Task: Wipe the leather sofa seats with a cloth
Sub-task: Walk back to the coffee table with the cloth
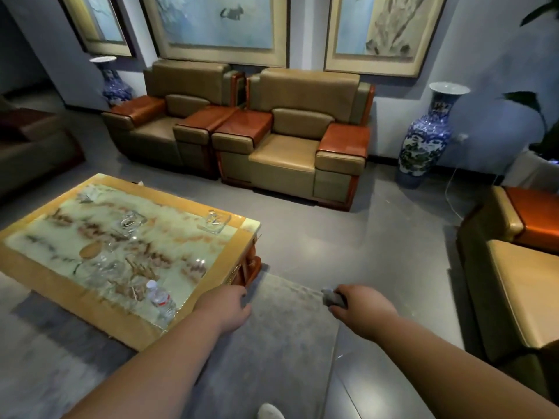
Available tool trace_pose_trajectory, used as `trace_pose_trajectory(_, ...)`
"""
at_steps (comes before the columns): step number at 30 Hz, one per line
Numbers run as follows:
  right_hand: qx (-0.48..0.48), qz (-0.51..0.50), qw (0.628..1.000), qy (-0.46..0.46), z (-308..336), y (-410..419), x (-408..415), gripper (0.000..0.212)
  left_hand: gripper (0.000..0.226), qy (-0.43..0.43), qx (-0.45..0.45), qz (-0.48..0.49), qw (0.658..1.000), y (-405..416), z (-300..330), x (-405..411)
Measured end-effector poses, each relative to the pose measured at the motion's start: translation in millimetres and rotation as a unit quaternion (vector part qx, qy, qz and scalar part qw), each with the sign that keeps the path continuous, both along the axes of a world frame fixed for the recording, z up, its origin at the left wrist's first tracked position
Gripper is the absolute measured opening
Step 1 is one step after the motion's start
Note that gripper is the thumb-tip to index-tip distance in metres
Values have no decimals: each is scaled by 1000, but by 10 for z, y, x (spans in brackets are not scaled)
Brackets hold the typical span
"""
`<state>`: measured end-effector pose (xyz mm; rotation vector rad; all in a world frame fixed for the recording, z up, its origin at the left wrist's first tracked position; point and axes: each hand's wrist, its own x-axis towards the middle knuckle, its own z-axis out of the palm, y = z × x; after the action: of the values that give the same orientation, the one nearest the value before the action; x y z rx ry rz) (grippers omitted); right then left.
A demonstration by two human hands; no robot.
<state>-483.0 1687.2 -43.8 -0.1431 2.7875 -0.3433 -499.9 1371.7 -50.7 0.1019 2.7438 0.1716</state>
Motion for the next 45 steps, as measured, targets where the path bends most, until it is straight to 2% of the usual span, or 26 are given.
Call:
trace_pose_trajectory(7, 11, 40, 999, -7, -77, -212, -1069, 33, 37, 1, 42, 29, 999, -44, -237, -832)
trace_pose_trajectory(12, 9, 87, 996, -17, -44, -569, -1696, 26, 38, -15, 42, 68, 997, -282, -291, -1150)
trace_pose_trajectory(16, -1, 130, 991, -27, -68, -1035, -2035, 24, 40, -15, 39, 128, 991, -624, -259, -1172)
trace_pose_trajectory(21, -2, 236, 971, -26, -169, -1771, -2321, 19, 54, -39, 59, 236, 969, -1167, -288, -918)
trace_pose_trajectory(25, -14, 340, 940, -33, -217, -2461, -2396, 14, 53, -60, 43, 309, 948, -1547, -298, -566)
trace_pose_trajectory(33, 1, 518, 854, -42, -241, -3753, -2294, 24, 44, -36, 52, 470, 881, -2114, -152, 95)
trace_pose_trajectory(36, 7, 554, 831, -39, -271, -4128, -2179, 22, 38, -42, 71, 502, 861, -2219, -193, 315)
trace_pose_trajectory(39, 1, 572, 819, -39, -297, -4509, -1998, 28, 43, -66, 50, 506, 859, -2406, -221, 506)
trace_pose_trajectory(45, 16, 593, 803, -53, -454, -5606, -1588, 34, 50, -30, 52, 524, 850, -3343, -244, 908)
